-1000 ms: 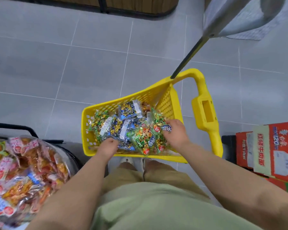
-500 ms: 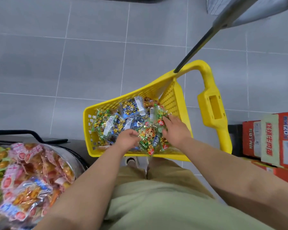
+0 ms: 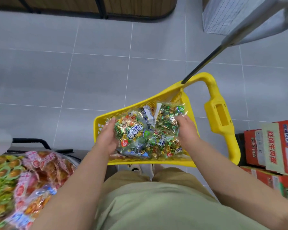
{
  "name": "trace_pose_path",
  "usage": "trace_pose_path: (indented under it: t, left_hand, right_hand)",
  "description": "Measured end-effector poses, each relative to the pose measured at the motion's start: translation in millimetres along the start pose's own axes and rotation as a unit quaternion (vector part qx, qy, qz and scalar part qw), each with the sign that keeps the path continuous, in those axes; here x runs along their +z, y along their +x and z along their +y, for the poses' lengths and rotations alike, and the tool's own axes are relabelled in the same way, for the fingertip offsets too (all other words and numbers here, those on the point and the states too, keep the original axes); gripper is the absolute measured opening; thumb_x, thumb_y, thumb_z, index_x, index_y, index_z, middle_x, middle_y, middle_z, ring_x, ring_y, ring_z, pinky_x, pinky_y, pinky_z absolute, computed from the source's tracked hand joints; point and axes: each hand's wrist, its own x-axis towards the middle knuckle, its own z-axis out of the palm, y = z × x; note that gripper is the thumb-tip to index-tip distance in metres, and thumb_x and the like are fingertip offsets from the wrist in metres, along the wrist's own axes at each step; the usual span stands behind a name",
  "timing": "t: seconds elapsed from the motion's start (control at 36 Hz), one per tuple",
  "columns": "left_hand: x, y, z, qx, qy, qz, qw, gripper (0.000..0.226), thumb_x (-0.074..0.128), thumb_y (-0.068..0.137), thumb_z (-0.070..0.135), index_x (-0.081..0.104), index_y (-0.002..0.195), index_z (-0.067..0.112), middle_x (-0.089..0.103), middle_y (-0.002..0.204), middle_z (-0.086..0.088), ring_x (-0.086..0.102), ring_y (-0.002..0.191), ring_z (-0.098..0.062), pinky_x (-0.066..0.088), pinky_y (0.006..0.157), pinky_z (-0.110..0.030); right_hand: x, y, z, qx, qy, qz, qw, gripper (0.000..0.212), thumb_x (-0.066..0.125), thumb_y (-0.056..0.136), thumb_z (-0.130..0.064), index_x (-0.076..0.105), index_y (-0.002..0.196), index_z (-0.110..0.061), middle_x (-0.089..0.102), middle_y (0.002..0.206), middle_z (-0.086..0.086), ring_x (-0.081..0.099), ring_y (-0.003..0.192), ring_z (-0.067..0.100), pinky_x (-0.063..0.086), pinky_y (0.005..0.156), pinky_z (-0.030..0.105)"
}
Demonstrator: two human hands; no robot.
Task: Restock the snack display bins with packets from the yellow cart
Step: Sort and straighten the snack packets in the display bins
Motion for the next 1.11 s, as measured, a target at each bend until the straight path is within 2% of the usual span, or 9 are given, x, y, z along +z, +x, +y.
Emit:
trace_pose_path:
  t: [0.11,0.19,0.33,0.5,0.58,0.72,0.81,0.94,1.11]
  left_hand:
    - [-5,-5,9,-0.031,-0.036,-0.025,0.999,0.047,0.049,0.095,0.047,0.054,0.128,0.014,0.069,0.115,-0.013,0.069,0.100,-0.028,0.057,0.072,-0.042]
    - [-6,-9,11,-0.023,-0.024,-0.063,0.997,0.034,0.065,0.083,0.028,0.059,0.110,0.007,0.072,0.101,-0.012,0.073,0.082,-0.024,0.058,0.058,-0.039]
    - [-6,-5,11,-0.037,0.038,-0.065,0.996,0.062,0.061,0.090,0.036,0.039,0.145,0.015,0.039,0.151,-0.011,0.044,0.134,-0.028,0.039,0.107,-0.052]
    - [4,-26,15,-0.072,0.121,-0.079,0.987,0.085,0.053,0.054,0.074,0.053,0.122,0.023,0.062,0.117,-0.008,0.069,0.085,-0.020,0.056,0.055,-0.032]
    - [3,-22,7,-0.038,0.183,-0.059,0.981,0.118,0.081,0.046,0.054,0.029,0.147,0.023,0.045,0.145,-0.009,0.055,0.118,-0.026,0.054,0.068,-0.035]
    - [-8,-11,-6,-0.048,0.115,-0.015,0.992,0.114,0.085,0.062,0.032,0.015,0.152,0.030,0.042,0.149,-0.012,0.050,0.125,-0.029,0.058,0.077,-0.045]
    - [-18,-5,-11,-0.051,0.115,-0.005,0.992,0.126,0.091,0.048,0.037,0.018,0.151,0.030,0.040,0.150,-0.011,0.037,0.138,-0.035,0.034,0.107,-0.061]
    - [-25,3,-22,-0.062,0.112,0.019,0.992,0.106,0.086,0.061,0.032,0.027,0.149,0.025,0.048,0.144,-0.012,0.045,0.131,-0.038,0.039,0.100,-0.065]
    - [-27,8,-30,-0.067,0.120,0.012,0.990,0.074,0.080,0.074,0.027,0.045,0.139,0.020,0.063,0.127,-0.010,0.058,0.118,-0.033,0.044,0.099,-0.058]
  right_hand:
    - [11,-3,3,0.085,0.054,-0.073,0.992,0.052,0.075,0.075,-0.031,0.054,0.121,-0.020,0.059,0.122,-0.002,0.055,0.113,0.015,0.047,0.095,0.045]
    - [18,-10,2,0.108,0.068,-0.166,0.978,0.055,0.080,0.060,-0.034,0.058,0.109,-0.021,0.069,0.105,-0.002,0.069,0.088,0.010,0.055,0.067,0.029]
    - [44,-19,10,0.091,-0.037,-0.174,0.980,0.110,0.085,0.048,-0.043,0.034,0.143,-0.020,0.044,0.143,0.010,0.044,0.128,0.030,0.036,0.105,0.053]
    - [61,-26,27,0.009,-0.207,-0.167,0.964,0.089,0.074,0.072,-0.050,0.034,0.142,-0.014,0.042,0.139,0.002,0.041,0.126,0.023,0.034,0.090,0.029]
    - [67,-33,29,-0.015,-0.262,-0.168,0.950,0.063,0.072,0.073,-0.052,0.050,0.116,-0.011,0.051,0.105,-0.002,0.050,0.102,0.023,0.044,0.076,0.029]
    - [50,-18,43,0.021,-0.165,-0.067,0.984,0.034,0.061,0.087,-0.043,0.057,0.112,-0.020,0.057,0.122,0.002,0.055,0.102,0.014,0.043,0.086,0.031]
    - [17,1,63,-0.031,-0.400,0.070,0.913,0.050,0.064,0.085,-0.032,0.052,0.129,-0.011,0.053,0.132,0.010,0.048,0.120,0.026,0.038,0.101,0.036]
    - [-13,15,90,-0.024,-0.563,0.017,0.826,0.091,0.072,0.075,-0.046,0.024,0.148,-0.022,0.015,0.154,0.014,0.015,0.141,0.031,0.017,0.115,0.040]
    - [-12,21,100,0.056,-0.482,0.013,0.875,0.101,0.076,0.076,-0.032,0.006,0.149,-0.032,-0.008,0.155,0.016,0.013,0.143,0.035,0.026,0.113,0.046]
